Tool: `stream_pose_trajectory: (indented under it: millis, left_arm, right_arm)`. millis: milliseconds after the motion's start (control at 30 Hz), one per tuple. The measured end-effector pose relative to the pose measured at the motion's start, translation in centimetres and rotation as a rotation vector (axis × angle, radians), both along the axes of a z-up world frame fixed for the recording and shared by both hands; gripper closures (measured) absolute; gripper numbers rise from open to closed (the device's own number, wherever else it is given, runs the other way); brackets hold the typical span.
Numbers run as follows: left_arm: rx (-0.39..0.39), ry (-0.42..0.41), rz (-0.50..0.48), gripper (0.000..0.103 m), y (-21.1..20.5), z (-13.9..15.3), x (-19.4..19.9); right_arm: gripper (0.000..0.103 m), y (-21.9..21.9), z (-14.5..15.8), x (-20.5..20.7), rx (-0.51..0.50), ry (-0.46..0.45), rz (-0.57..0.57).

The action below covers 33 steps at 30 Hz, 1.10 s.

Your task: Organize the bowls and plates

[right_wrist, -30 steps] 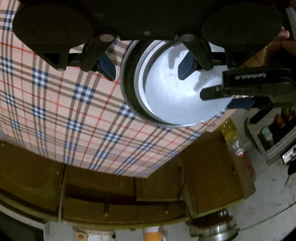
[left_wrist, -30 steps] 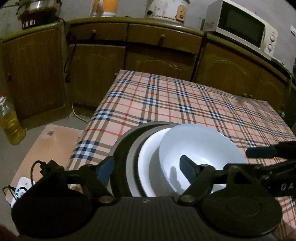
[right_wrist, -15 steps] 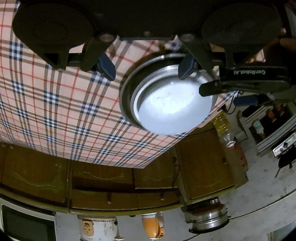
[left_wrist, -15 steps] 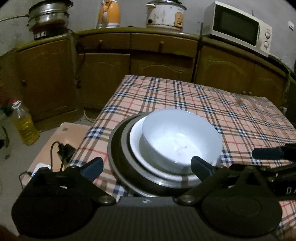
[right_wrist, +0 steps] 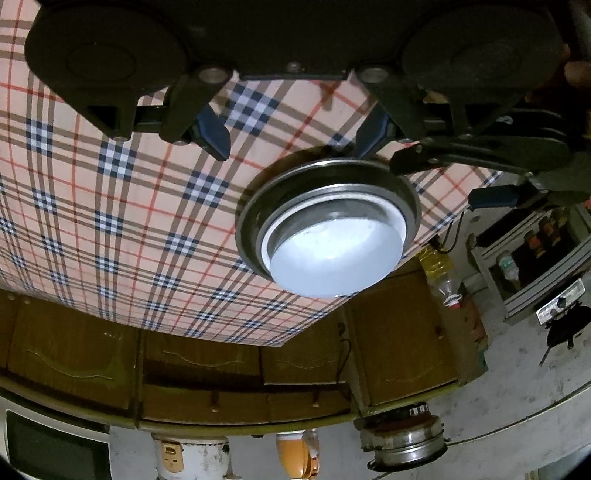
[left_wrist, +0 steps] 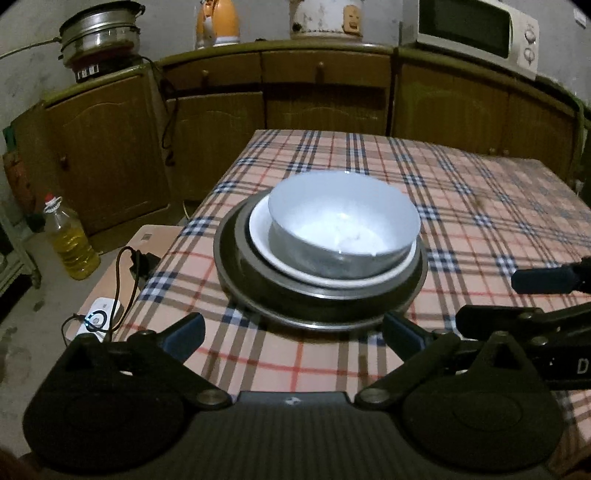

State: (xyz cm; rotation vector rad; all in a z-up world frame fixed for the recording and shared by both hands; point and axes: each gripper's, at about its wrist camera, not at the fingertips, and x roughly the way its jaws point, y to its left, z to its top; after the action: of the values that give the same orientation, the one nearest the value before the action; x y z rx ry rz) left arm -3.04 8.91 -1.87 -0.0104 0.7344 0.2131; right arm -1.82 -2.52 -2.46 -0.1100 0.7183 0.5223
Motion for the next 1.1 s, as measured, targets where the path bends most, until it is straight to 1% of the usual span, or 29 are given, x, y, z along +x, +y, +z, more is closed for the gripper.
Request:
stream_pose_trajectory:
  millis: [200,367,600,1100]
  left_arm:
    - [-0.003,0.016,-0.002,0.0,-0.1,-0.6,-0.2]
    - [0.016,0.03,-0.001,0.0,-0.4,-1.0,-0.1]
    - [-0.008,0.037,0.006,0.0,0.0,-1.2,0.0]
    - [-0.011,0.043,0.001,0.0,-0.3,-1.5,0.2]
  right_arm:
    - [0.014,0.2,-0.3,-0.5,-0.019,0.009,0.004]
    - [0.014,0.3,-0.5,-0.6,-0.022,0.015,0.001]
    - [0.014,0.4,-0.8,-0.5,-0.025,0.026,0.004]
    - [0.014,0.3,-1.2,-0.1,-0.025,0.041,-0.006]
